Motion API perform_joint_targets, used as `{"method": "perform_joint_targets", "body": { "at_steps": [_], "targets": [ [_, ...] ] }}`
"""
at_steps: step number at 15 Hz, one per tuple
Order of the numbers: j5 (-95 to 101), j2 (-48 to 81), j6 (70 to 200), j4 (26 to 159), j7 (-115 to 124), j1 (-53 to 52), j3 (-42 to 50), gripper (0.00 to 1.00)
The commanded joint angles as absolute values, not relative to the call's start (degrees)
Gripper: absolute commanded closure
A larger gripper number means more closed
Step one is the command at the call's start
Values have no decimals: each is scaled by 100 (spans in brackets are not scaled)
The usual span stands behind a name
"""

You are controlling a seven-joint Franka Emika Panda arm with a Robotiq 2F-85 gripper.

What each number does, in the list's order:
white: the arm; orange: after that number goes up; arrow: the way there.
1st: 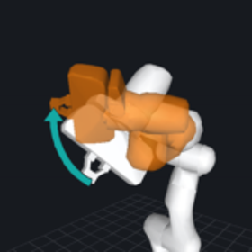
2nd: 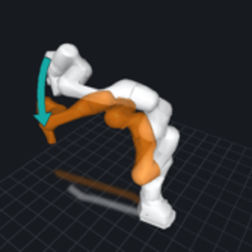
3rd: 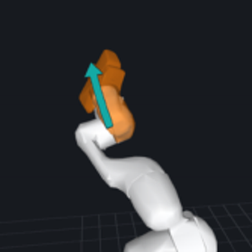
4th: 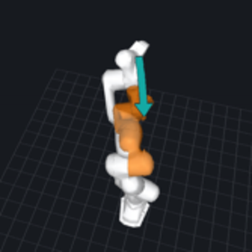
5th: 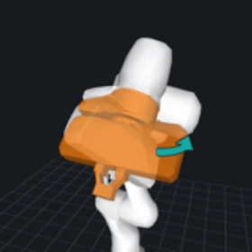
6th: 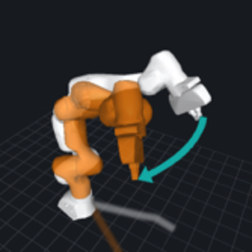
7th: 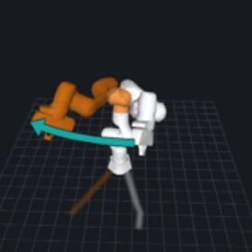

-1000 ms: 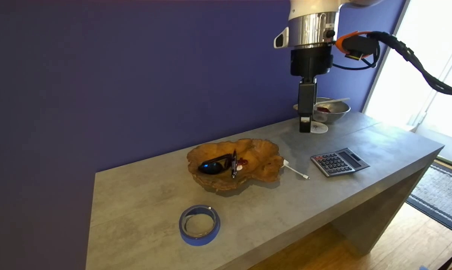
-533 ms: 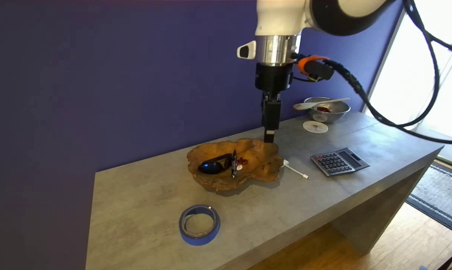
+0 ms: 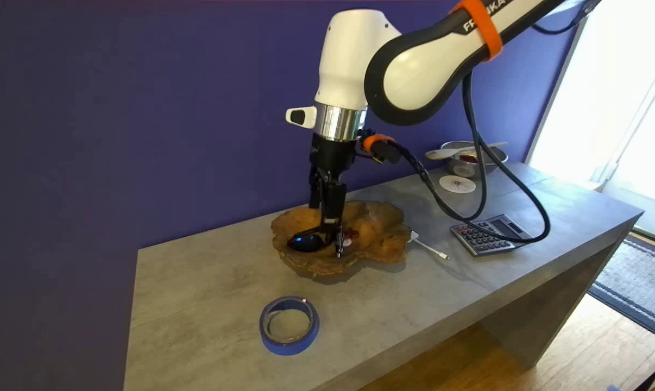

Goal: Move the sunglasses from the tray to the silver bowl

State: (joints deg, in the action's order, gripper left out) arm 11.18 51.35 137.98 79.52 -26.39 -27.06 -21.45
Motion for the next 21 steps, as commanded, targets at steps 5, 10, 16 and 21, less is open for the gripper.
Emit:
{"method": "perform_joint_targets", "body": {
  "at_steps": [5, 10, 16, 21],
  "targets": [
    [1048, 6089, 13781, 6773, -3335, -2815, -2300, 26],
    [1217, 6039, 13696, 6735, -3202, -2960, -2028, 62],
    [1222, 6001, 13115, 6776, -3161, -3010, -1908, 53],
    [1226, 6105, 13125, 6717, -3205, -3041, -1916, 93]
  ]
}}
